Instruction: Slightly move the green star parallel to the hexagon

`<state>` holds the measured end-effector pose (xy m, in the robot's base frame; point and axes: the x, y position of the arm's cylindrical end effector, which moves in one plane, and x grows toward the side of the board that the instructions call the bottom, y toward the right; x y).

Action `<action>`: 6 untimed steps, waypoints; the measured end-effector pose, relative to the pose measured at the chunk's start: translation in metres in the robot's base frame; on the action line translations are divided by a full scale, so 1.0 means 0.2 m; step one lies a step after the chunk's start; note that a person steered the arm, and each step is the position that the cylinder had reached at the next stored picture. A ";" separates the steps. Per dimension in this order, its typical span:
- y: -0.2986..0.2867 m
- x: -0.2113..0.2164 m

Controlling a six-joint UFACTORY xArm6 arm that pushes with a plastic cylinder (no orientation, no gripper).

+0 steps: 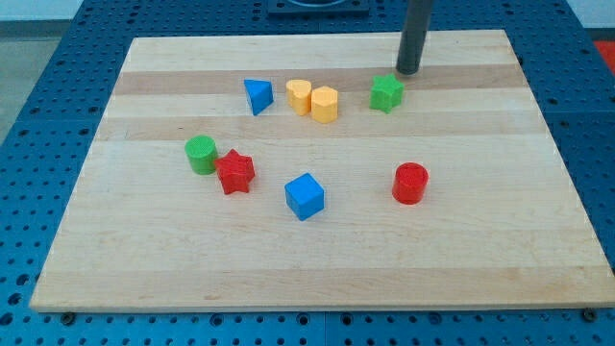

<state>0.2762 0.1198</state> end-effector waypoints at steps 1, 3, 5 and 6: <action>-0.06 0.00; -0.06 0.09; -0.06 0.13; -0.06 0.18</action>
